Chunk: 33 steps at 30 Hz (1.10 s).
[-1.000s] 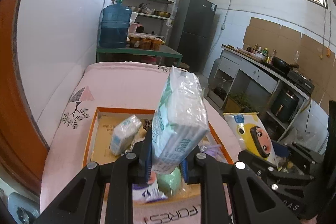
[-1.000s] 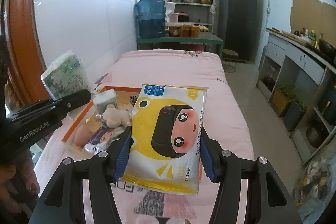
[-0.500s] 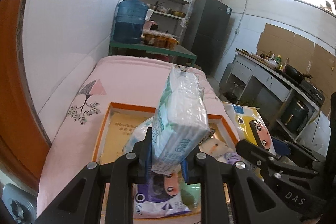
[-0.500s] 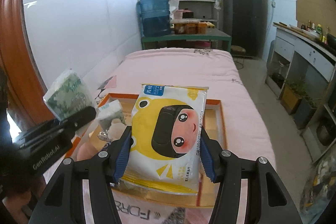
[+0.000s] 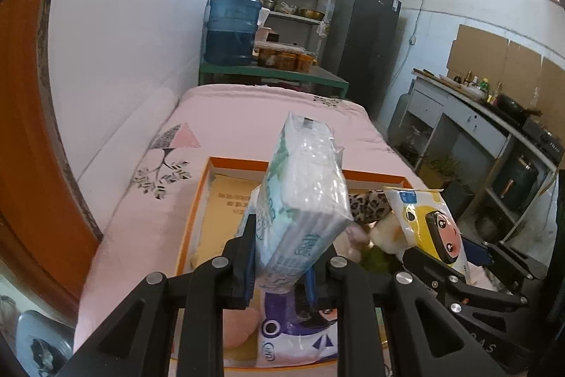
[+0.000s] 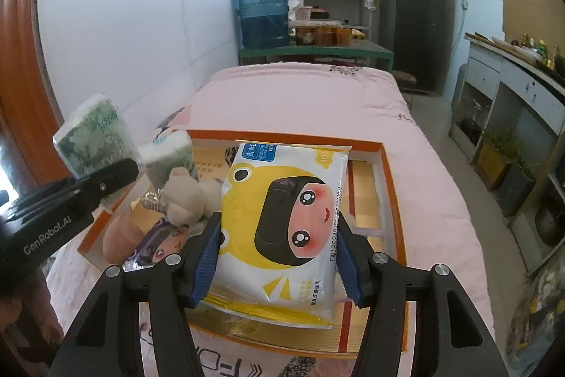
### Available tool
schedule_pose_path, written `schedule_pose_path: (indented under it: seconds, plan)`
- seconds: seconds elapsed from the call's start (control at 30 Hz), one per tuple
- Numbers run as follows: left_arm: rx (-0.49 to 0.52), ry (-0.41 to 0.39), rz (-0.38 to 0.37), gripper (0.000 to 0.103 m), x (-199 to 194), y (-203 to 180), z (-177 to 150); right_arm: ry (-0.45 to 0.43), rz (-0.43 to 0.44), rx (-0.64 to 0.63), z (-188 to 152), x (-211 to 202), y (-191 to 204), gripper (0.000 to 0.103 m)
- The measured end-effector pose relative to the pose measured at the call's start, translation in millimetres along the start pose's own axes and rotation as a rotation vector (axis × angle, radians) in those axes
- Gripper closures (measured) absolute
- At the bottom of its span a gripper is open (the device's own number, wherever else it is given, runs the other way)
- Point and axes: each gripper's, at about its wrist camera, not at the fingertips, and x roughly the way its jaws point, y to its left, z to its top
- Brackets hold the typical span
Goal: Organize soft objects
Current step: 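Lift both packs and carry them over the box, then lower both packs into the box and open both tools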
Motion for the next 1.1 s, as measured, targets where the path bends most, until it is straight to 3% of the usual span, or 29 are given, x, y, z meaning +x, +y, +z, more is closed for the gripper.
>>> schedule_pose_path:
  seconds: [0.17, 0.4, 0.8, 0.97, 1.1]
  plan:
    - [0.044, -0.022, 0.052, 0.081, -2.9, -7.0, -2.5, 0.013, 0.015, -0.017, -6.2, 5.4, 3.8, 0.043]
    - [0.120, 0.057, 0.059, 0.081, 21.3, -21.9, -17.1, 0.020, 0.001, -0.018, -11.6, 8.4, 1.6, 0.043]
    - [0.053, 0.085, 0.017, 0.079, 30.0, -8.1, -16.7, 0.028, -0.003, -0.031, -11.7, 18.0, 3.4, 0.043]
    - [0.034, 0.088, 0.000, 0.043, 31.9, -3.1, -16.9, 0.028, 0.009, -0.019, -13.0, 17.6, 3.0, 0.040]
    - [0.028, 0.077, -0.020, 0.042, 30.2, -2.5, -16.8, 0.027, 0.012, -0.018, -13.9, 17.5, 2.0, 0.039]
